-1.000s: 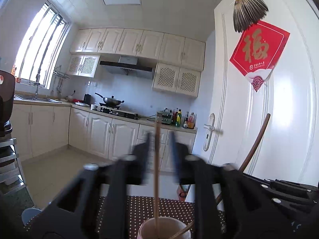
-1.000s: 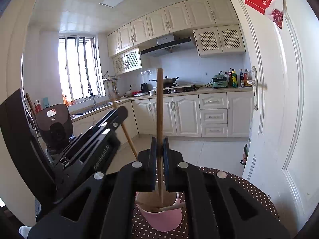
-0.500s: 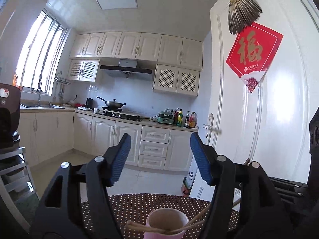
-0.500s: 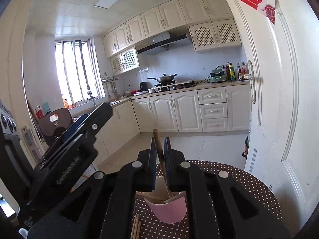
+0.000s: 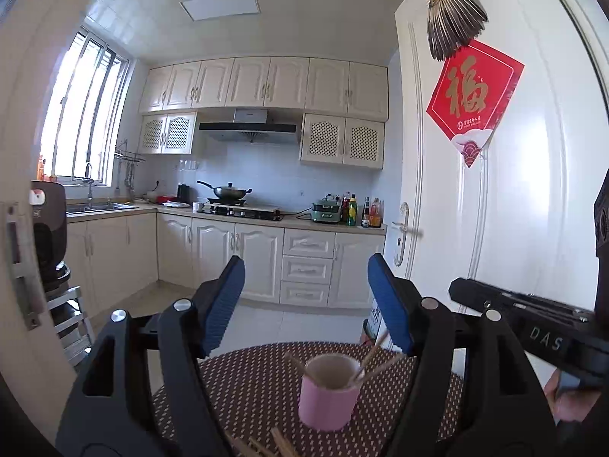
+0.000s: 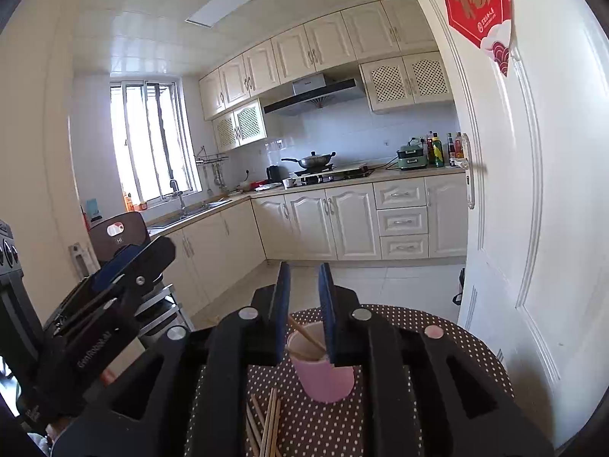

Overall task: Organize utensils
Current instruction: 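Withdraw both open tools from the cup toward the remaining chopsticks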

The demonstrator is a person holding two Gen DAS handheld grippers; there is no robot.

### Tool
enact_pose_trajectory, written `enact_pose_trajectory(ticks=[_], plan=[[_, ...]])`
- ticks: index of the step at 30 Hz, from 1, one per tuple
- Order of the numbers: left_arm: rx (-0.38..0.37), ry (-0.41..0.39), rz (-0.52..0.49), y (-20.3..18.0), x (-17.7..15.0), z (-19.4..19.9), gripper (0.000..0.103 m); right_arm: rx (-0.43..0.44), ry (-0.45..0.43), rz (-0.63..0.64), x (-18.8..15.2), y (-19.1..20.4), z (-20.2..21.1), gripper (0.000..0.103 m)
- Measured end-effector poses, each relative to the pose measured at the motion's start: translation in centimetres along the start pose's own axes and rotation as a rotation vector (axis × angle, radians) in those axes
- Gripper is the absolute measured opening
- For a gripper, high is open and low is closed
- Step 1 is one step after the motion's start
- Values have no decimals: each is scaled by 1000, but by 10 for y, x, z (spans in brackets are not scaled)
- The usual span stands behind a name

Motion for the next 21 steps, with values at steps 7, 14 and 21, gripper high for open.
enact_pose_trajectory(ticks=[7,14,21], plan=[[10,101,-2,3,-12,29,71,1,36,14,-22,8,21,23],[23,288,10,8,-52,34,71,17,126,41,-59,19,23,23],[11,556,87,21,-105,13,71,28,245,61,-95,24,6,29]])
Point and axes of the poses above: each gripper's, at about its wrist camera, not at the fingertips, and z roughly against the way its jaws point, y to its left, x to its top, the point moved 4 cm from there along -z, roughly the way its jaws point, and after that the axes turned 7 degrees about -x, right-handed, at the moved point
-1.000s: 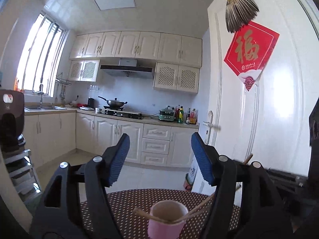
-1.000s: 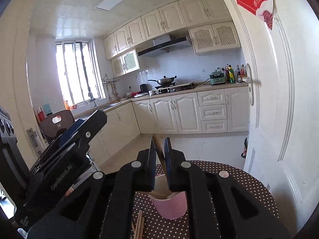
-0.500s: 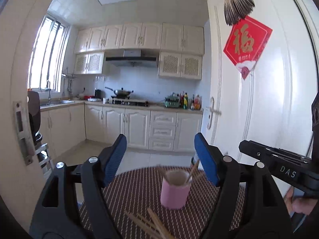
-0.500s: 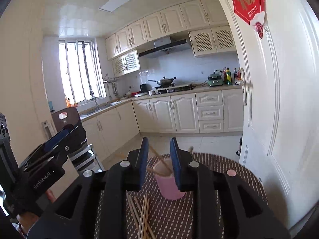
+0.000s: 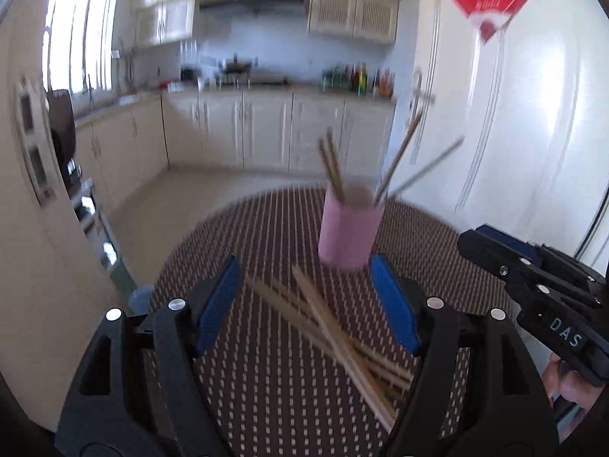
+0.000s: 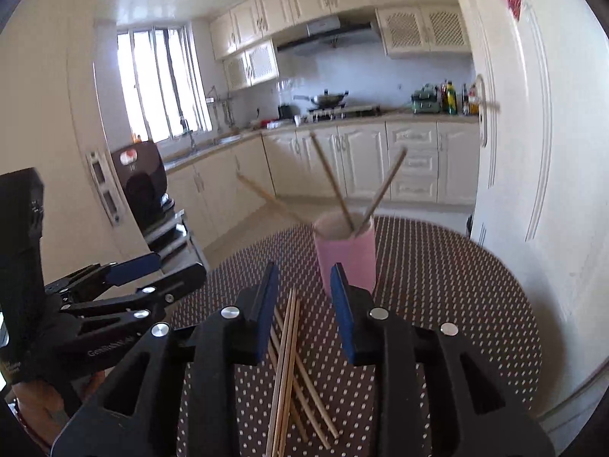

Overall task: Organize utensils
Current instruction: 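Withdraw both open tools from the cup toward the remaining chopsticks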

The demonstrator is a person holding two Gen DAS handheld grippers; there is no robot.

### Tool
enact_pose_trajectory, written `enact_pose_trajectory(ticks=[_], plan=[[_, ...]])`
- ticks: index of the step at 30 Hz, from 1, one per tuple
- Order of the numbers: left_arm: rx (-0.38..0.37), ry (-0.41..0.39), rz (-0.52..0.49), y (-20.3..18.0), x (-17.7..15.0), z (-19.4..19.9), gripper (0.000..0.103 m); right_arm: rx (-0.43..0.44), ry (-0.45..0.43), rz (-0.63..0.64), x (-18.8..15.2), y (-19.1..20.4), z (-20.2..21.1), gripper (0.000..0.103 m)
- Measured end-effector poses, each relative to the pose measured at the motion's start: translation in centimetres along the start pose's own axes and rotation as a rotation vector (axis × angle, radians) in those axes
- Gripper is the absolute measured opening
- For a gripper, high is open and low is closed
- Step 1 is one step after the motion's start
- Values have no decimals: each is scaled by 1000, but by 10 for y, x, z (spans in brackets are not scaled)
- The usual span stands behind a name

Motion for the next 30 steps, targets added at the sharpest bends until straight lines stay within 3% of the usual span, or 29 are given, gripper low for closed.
enact_pose_trajectory(ticks=[7,15,25,30], plan=[[-68,181,100,12,-32,-40,71,10,91,-18,-21,-6,-22,33],[-80,392,133,8,-73,-85,71,17,179,-47,-41,-18,-38,38],[-61,493,133,2,-95,-107,71,23,239,-69,-55,-29,-48,42],[-57,489,133,-2,-99,-108,71,24,249,-74,-57,-30,-48,43]])
Point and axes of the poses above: each gripper's, at about its wrist camera, not at the fingertips, and z roughly against the way its jaws point, y to its left, x to its top, the point moved 4 cm from there along -z, roughly the way its jaws point, and after that the axes turned 7 degrees about -x, right-handed, at the moved point
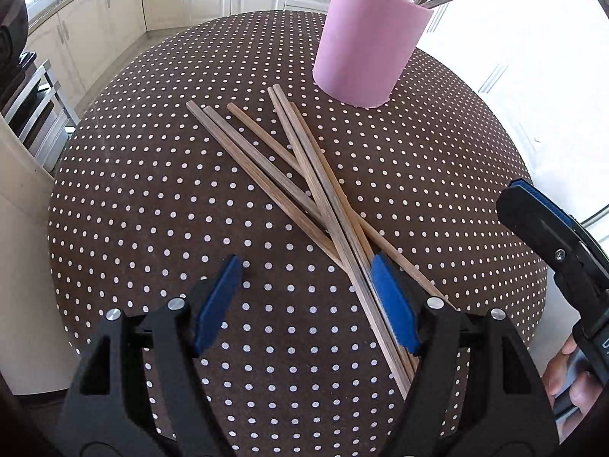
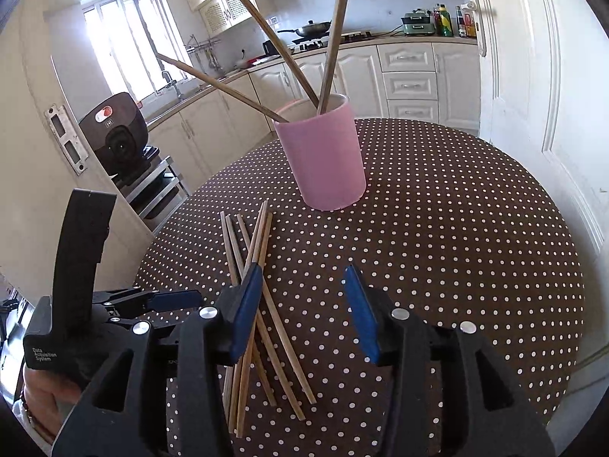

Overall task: Organize utensils
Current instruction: 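Withdraw both open tools from the cup toward the remaining chopsticks, then lower the right tool onto a wooden chopstick and close it while the left tool grasps another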

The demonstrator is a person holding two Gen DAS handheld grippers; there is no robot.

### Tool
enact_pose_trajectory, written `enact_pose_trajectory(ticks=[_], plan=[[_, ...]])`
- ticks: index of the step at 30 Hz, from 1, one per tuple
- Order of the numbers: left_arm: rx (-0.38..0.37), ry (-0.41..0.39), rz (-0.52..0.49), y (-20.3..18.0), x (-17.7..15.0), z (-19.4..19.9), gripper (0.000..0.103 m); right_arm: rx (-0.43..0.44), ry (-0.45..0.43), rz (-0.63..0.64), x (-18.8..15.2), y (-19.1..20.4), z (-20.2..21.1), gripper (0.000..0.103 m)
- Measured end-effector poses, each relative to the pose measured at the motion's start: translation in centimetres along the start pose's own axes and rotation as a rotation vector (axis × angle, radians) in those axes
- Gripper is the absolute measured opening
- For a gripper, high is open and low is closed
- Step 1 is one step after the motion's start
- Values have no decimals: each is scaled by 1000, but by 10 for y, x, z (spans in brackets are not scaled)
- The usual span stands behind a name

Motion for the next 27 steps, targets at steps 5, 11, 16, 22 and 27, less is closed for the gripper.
enact_pose_trajectory(ticks=[5,11,16,22,27], plan=[[22,-2,0,7,-1,9,72,1,3,-5,-1,-1,0,45],[21,0,5,21,-1,10,73,2,12,-5,-2,2,-1,46],[69,4,-25,21,6,5,75,0,30,-6,-1,5,-8,46],[105,9,-38,36,3,11,75,9,60,12,4,8,-16,46],[86,-6,-3,55,1,20,75,39,110,32,8,21,-35,46]])
Point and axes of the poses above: each gripper's, at about its wrist camera, not at the fingertips, and z roughly against the way its jaws point, y to its left, x to its top, the point moved 4 cm from there along -z, roughly the way its jaws point, and after that the axes turned 7 degrees about -x, right-handed, at the moved point
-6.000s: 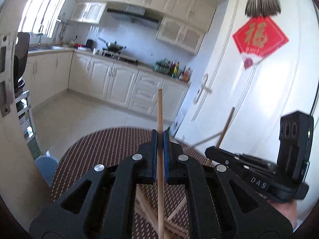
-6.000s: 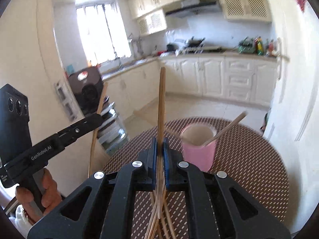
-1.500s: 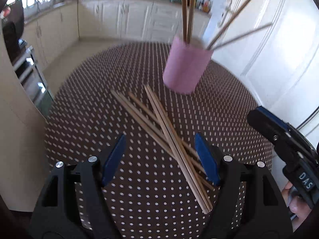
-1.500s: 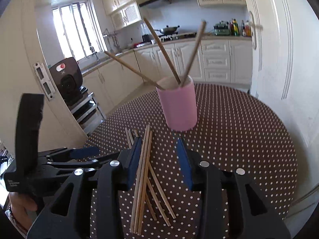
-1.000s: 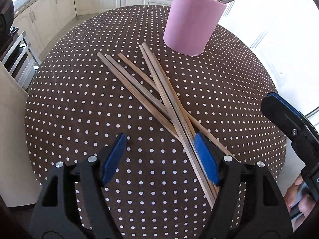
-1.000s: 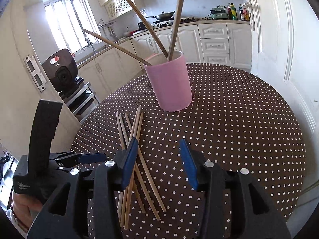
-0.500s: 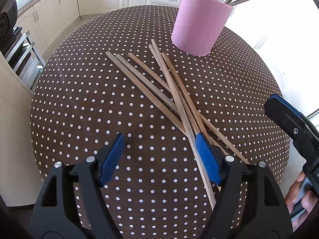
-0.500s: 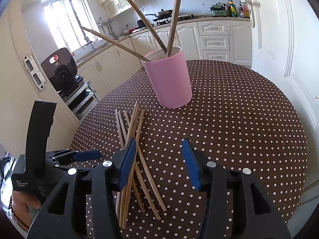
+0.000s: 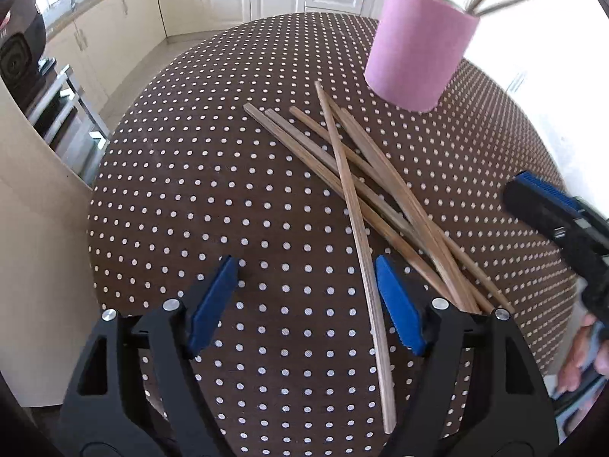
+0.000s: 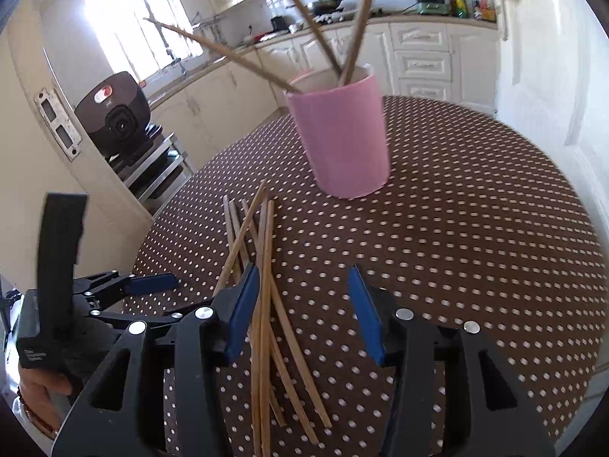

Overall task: Organize utensils
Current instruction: 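Lower the right tool onto a wooden chopstick and close it while the left tool grasps another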

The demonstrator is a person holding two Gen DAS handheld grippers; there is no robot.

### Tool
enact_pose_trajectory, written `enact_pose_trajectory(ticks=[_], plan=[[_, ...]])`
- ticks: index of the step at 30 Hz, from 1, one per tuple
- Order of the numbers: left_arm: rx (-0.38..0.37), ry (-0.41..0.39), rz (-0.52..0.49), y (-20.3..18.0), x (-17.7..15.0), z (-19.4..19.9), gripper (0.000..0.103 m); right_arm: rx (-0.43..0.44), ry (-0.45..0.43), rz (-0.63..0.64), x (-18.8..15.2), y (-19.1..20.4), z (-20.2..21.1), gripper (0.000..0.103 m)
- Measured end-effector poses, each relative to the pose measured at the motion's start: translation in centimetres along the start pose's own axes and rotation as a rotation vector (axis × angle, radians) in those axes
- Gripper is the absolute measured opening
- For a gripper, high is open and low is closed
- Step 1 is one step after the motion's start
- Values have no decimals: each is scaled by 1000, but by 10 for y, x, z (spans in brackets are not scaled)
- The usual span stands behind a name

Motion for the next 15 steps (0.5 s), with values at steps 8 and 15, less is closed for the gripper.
enact_pose_trajectory(ticks=[8,15], plan=[[-34,-23,29,15,21,-6,71,32,125,49,17,13,-45,32],[-37,-27,-11,13,37,-17,50,62,194,82,18,18,-68,22]])
Point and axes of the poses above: each gripper's, at about its wrist camera, not at the fingertips, and z roughly against the way its jaws point, y to its left, x to its top, the point moved 4 cm from there along -z, roughly the way its jaws point, and after that the axes turned 7 degrees about -x, right-handed, at the moved point
